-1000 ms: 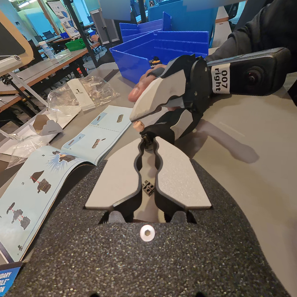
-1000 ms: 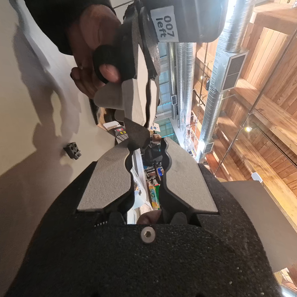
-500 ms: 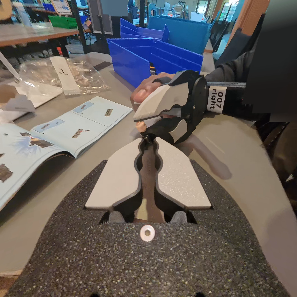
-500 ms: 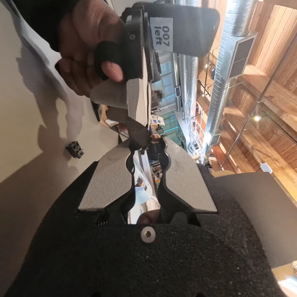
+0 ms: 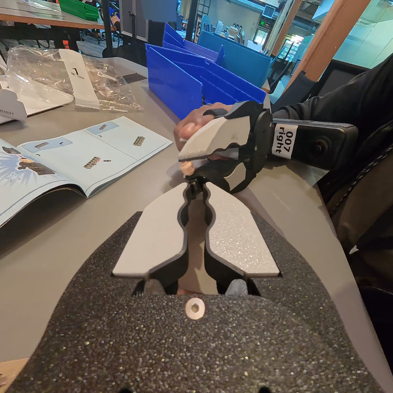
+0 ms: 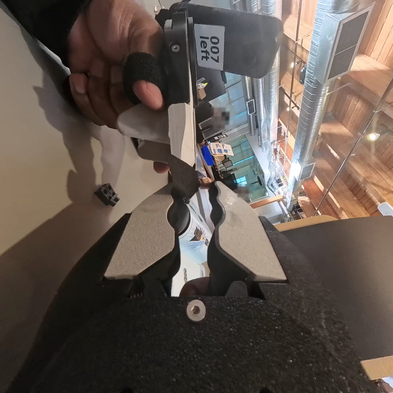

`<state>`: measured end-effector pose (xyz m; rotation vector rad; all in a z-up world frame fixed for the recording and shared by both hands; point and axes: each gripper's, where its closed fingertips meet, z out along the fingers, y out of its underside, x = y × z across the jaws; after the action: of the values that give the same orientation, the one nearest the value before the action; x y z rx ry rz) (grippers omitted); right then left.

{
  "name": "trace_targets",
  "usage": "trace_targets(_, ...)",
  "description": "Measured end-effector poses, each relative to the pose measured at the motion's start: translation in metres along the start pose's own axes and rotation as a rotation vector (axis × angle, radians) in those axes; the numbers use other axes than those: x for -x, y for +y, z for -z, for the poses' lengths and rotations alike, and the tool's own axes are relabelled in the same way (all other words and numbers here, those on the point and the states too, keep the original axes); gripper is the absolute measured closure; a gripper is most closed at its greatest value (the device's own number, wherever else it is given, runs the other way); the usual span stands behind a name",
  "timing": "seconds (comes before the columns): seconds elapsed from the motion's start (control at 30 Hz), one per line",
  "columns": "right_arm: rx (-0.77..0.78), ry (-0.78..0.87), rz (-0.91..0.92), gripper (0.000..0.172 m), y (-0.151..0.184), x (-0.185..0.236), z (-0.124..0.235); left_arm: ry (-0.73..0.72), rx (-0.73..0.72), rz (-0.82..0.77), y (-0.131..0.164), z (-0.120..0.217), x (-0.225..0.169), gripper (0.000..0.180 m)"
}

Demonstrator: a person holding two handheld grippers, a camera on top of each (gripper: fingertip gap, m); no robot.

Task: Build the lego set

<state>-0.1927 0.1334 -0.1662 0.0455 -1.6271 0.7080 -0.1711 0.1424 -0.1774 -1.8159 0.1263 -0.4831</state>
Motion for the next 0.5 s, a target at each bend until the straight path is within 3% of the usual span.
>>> trace_targets(0.5, 0.037, 0.070, -0.034, 0.147, 0.0004, -0.0065, -0.0024, 0.000, -0.063, 0.007, -0.0089, 0.0030, 0.0004, 0.171)
